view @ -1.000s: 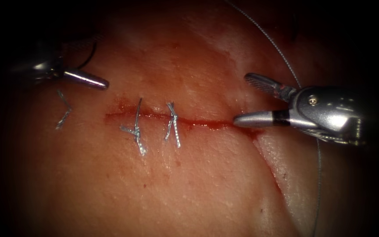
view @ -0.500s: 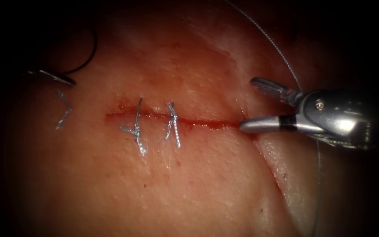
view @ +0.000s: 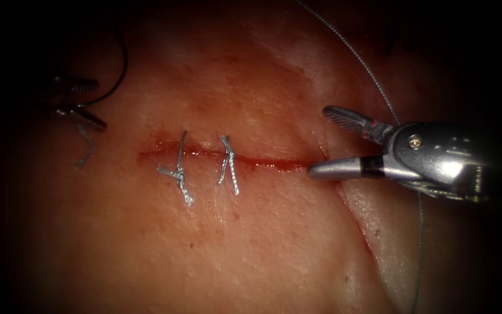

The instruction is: Wound Closure

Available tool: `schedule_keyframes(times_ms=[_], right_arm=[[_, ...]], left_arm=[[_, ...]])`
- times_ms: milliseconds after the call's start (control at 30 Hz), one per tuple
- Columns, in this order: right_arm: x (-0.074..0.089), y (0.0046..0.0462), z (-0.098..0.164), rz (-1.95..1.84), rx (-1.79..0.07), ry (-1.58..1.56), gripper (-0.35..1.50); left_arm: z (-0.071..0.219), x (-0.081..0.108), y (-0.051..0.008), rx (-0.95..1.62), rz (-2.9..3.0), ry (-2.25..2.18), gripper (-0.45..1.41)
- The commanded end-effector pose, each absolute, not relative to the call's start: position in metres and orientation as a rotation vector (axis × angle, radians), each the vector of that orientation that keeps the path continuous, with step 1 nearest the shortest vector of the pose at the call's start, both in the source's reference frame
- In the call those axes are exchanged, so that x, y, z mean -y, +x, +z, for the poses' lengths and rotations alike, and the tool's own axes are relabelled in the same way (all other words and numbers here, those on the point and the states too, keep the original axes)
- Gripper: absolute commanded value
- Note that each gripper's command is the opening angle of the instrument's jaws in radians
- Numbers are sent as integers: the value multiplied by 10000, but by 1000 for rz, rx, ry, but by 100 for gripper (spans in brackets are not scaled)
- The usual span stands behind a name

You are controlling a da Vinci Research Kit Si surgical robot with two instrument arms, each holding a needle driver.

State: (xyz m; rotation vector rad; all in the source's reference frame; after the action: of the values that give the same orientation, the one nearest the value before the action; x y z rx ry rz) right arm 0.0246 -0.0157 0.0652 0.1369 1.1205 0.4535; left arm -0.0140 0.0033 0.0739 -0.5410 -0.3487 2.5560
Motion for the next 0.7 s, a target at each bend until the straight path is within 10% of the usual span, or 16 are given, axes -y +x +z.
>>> schedule_keyframes(times_ms=[33, 200, 700], right_arm=[[159, 254, 656, 453, -1124, 138, 108], [160, 256, 655, 453, -1124, 138, 108], [155, 245, 649, 668, -1105, 277, 103]], left_arm=[[746, -32, -145, 347, 2555, -543, 27], [748, -36, -142, 384, 2558, -539, -45], [659, -51, -200, 199, 2647, -746, -45]])
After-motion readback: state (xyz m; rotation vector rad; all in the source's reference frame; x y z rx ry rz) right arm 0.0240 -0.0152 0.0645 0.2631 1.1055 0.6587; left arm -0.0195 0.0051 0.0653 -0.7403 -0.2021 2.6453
